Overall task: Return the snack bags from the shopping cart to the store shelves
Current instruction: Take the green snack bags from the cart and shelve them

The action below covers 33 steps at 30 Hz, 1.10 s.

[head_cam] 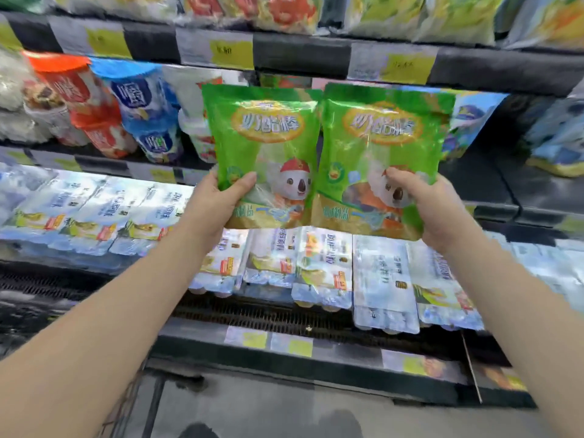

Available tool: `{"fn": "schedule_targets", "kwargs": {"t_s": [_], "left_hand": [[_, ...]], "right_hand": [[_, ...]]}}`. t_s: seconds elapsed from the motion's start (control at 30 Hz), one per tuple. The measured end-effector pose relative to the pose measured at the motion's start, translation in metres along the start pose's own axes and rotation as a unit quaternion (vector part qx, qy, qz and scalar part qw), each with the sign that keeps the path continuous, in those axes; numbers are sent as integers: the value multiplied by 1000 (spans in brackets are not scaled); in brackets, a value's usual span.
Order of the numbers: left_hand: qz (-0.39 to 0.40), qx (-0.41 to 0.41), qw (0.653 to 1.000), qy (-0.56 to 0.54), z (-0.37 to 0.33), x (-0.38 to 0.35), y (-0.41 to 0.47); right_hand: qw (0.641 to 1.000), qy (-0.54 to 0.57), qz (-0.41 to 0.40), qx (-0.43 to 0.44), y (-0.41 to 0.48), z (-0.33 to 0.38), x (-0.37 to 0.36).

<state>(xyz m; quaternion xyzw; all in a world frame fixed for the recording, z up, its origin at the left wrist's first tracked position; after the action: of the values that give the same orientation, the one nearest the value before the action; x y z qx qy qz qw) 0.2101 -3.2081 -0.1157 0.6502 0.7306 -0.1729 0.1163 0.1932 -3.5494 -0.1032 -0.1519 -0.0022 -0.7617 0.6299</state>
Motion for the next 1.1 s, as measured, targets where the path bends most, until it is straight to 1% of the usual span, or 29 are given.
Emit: {"fn": "schedule_targets", "kwargs": {"t_s": [0.13,0.17,0.23,0.37,0.47,0.6,0.7,0.77,0.9,1.1], "left_hand": [[27,-72,997,-1,-2,-7,32],[31,-85,996,1,-4,-8,38],[42,-107,993,3,-6,-11,48],[48,-133,990,-19,-8,-16,60],[55,-141,988,-7,-7,-17,66],[60,-149,987,6,-7,-19,70],[52,-140,989,17,-8,-20,74],[47,-150,986,47,-15,-23,77],[18,-204,975,83,-34,-25,80],[-56,-321,924,199,-49,-32,68]], "right_hand": [[997,-11,-51,59,47,9,7],[995,-9,-54,87,55,17,7],[990,-11,-37,138,59,34,-2],[985,-26,-12,171,67,31,-4],[985,-4,8,171,72,18,-7],[984,-7,12,180,73,17,-8],[985,12,18,170,72,20,-10],[987,25,13,158,73,20,-12],[987,35,17,153,71,21,-16],[985,33,28,170,66,22,-16]]}}
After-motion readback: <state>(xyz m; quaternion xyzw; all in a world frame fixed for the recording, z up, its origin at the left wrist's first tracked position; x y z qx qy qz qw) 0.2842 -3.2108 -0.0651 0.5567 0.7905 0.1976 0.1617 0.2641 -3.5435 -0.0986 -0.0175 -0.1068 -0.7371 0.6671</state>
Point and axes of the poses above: each hand's wrist, its own y-axis towards the middle knuckle, its own x-axis out of the back of the hand, z = x × y, the point moved 10 cm from there along y, towards the middle knuckle, and after that the axes turned 14 degrees about -y, right-handed, at the moved point
